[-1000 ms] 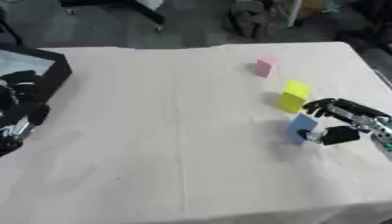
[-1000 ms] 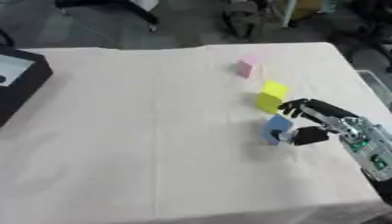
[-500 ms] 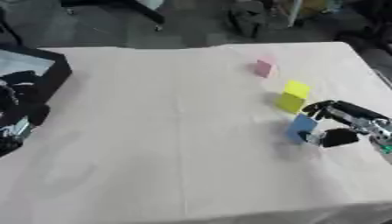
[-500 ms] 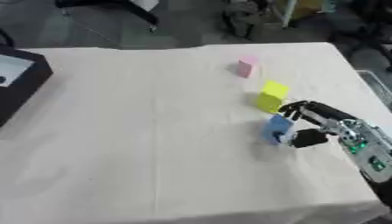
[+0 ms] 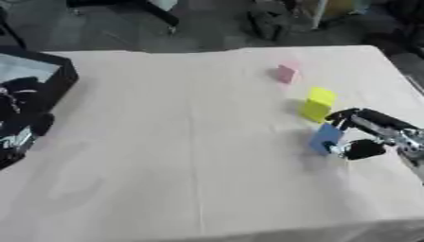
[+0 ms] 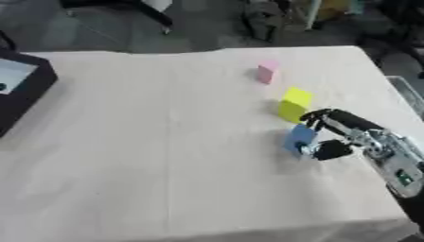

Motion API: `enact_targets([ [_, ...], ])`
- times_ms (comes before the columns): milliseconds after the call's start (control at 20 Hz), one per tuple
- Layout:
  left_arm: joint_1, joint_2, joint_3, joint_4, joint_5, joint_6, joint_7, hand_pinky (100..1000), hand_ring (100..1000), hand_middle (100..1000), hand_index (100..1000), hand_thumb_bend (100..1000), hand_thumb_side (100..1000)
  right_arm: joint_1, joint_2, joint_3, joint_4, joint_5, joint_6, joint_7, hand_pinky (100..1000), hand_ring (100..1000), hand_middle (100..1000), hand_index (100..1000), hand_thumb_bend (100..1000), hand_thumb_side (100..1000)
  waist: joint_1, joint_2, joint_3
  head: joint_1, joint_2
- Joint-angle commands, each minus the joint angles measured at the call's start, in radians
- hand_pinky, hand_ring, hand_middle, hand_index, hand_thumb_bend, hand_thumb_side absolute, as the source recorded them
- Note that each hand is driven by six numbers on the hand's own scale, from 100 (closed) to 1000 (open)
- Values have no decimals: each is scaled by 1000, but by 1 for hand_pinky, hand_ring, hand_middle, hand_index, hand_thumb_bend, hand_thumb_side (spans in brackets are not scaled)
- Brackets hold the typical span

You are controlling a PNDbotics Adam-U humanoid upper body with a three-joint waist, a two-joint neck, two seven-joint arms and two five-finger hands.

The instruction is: Pick up the objects with one hand, pass them to the other hand, and then place them into the box on the other side of the table.

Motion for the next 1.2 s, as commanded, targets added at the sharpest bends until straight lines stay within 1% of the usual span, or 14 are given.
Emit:
enact_targets([
  [50,-9,8,8,-10,-2,0,5,739,747,751,850,553,603,-14,-20,-2,0,12,-1,-5,803,741,733,883,253,457,1,-10,0,4,-2],
  [400,-9,8,8,-12,-3,1,7,738,746,750,850,557,602,-16,-15,-9,23,19,-24,-2,802,738,723,879,234,434,2,-11,-2,4,-2],
  [500,-8,8,8,-12,-3,2,7,738,746,750,850,558,602,-16,-15,-10,25,20,-27,-5,800,734,711,875,212,422,2,-11,-2,4,-2],
  [650,-8,7,8,-12,-3,2,8,737,746,749,849,559,602,-16,-14,-13,26,21,-29,-19,795,721,691,860,200,380,2,-11,-2,5,-2],
  [750,-7,8,8,-12,-3,2,9,737,745,749,849,560,602,-16,-15,-14,25,26,-29,-34,791,713,670,846,166,333,2,-11,-2,5,-2],
  [800,-7,8,9,-12,-3,3,10,737,745,749,849,560,602,-16,-15,-14,24,29,-29,-42,789,708,662,841,155,317,2,-11,-2,5,-2],
  [850,-7,8,9,-12,-3,3,10,737,745,749,849,560,602,-17,-14,-15,23,31,-30,-52,786,698,642,829,127,280,2,-11,-2,5,-2],
  [900,-7,8,9,-12,-3,3,11,737,745,749,849,561,602,-12,-15,-17,19,33,-30,-66,783,685,624,816,122,261,2,-10,-3,6,-2],
  [950,-7,8,10,-12,-3,4,12,736,745,748,849,561,602,-3,-17,-20,10,36,-31,-85,780,677,614,806,100,268,1,-10,-3,6,-2],
  [1000,-7,8,10,-12,-3,4,12,736,744,748,849,562,602,3,-18,-22,2,38,-29,-104,777,672,603,799,100,251,1,-10,-3,6,-2],
  [1050,-7,8,10,-12,-3,4,13,736,744,748,849,562,602,6,-18,-24,-5,39,-27,-125,773,663,592,789,104,216,1,-10,-3,7,-2],
  [1200,-6,9,10,-11,-2,6,14,736,744,747,848,563,604,8,-15,-30,-31,29,-24,-186,767,644,571,769,100,179,1,-10,-4,8,-2],
])
